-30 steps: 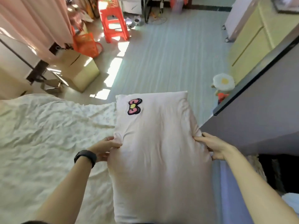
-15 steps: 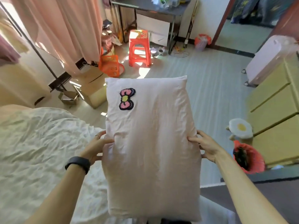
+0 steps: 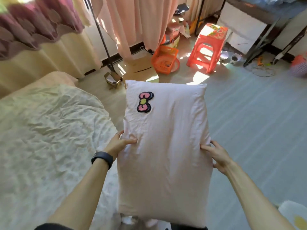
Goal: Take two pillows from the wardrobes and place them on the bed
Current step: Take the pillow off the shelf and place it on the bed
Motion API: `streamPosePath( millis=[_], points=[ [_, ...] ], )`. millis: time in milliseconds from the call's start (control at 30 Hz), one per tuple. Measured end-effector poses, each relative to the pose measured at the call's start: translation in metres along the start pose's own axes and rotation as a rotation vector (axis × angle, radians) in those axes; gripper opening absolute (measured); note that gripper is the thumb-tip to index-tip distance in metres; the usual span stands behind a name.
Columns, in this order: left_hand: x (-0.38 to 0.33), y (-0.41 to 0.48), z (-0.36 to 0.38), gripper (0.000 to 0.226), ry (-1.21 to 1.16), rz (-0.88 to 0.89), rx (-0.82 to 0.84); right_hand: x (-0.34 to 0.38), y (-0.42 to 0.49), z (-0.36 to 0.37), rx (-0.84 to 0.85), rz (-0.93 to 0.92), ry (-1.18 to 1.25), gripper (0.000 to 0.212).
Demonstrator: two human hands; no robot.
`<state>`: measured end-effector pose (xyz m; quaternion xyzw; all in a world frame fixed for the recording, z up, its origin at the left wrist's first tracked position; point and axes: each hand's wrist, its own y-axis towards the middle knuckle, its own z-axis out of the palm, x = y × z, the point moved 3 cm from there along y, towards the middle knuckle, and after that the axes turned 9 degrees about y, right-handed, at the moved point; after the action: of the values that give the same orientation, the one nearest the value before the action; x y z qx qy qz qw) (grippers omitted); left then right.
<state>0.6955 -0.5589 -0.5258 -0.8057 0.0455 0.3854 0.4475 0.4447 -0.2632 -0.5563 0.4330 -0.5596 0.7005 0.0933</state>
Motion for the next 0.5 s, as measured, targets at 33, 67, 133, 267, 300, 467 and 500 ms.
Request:
streamPosePath(
  millis=[33,67,133,267,300,467,500],
  points=[
    [-0.008,0.005,0.007,0.091,-0.018,-0.014,-0.005,0.017,0.014,-0.005,0.019,0.003,-0.02,0.022],
    [-0.016,0.009,0.014,0.091,-0.041,-0.032,-0.012,0.035,0.026,-0.009,0.038,0.002,-0.039,0.022],
    [-0.031,0.017,0.024,0.09,-0.08,-0.062,-0.037,0.07,0.048,-0.014,0.077,-0.008,-0.071,0.024],
    [-0.058,0.04,0.031,0.093,-0.145,-0.077,-0.084,0.131,0.082,-0.007,0.156,-0.026,-0.098,0.029],
    [-0.065,0.045,0.03,0.092,-0.167,-0.082,-0.101,0.145,0.089,-0.001,0.176,-0.026,-0.103,0.029],
    [-0.105,0.075,0.002,0.086,-0.251,-0.079,-0.189,0.209,0.125,0.047,0.254,-0.056,-0.166,0.033],
    [-0.113,0.083,-0.007,0.087,-0.264,-0.072,-0.205,0.222,0.134,0.06,0.267,-0.066,-0.174,0.029]
  ],
)
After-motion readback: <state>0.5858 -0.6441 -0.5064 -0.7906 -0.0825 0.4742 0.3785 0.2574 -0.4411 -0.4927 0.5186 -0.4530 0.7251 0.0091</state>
